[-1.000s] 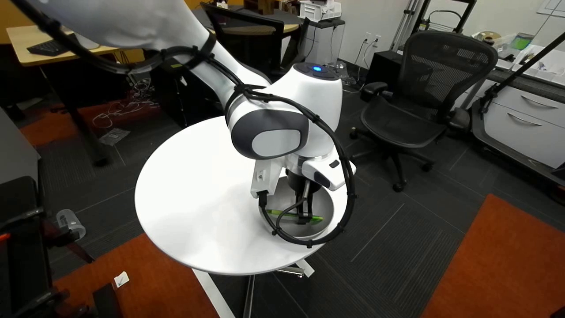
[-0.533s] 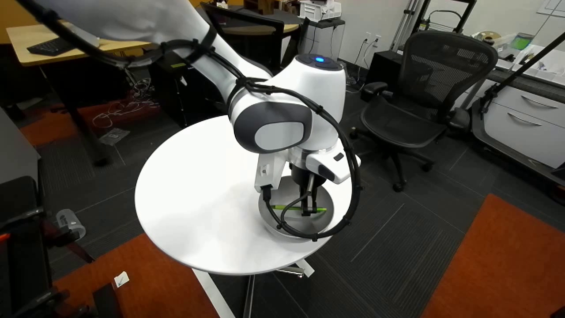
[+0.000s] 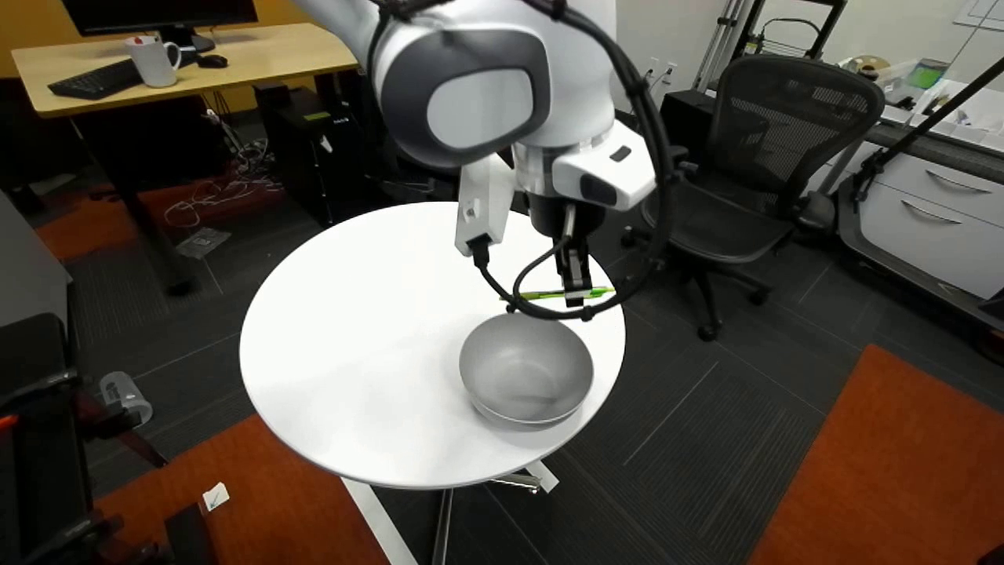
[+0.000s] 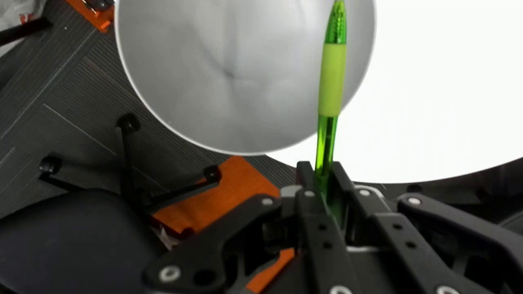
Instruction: Take the pen out of the bowl and put it on the table
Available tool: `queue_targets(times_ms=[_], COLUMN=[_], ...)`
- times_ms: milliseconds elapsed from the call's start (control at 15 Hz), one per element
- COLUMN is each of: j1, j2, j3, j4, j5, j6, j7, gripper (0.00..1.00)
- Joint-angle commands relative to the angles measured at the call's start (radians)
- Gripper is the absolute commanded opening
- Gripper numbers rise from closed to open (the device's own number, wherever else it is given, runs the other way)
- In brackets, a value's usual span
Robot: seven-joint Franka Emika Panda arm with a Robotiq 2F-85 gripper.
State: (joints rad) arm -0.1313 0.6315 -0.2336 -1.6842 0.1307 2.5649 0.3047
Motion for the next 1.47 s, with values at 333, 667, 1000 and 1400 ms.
queue_targets(times_ms=[333, 667, 1000, 1400], j1=[0.122, 0.176, 0.185, 0.229], j2=[-0.327, -0.394, -0.36, -0.242], j3=[0.014, 0.089, 0.229, 0.297], j4=[-0.317, -0.394, -0.414, -0.439], j5=[-0.103, -0.112, -0.045, -0.074], j6=[0.172, 0.176, 0.163, 0.173], j7=[0.026, 0.011, -0.076, -0.12], gripper=[0.03, 0.03, 0.03, 0.03])
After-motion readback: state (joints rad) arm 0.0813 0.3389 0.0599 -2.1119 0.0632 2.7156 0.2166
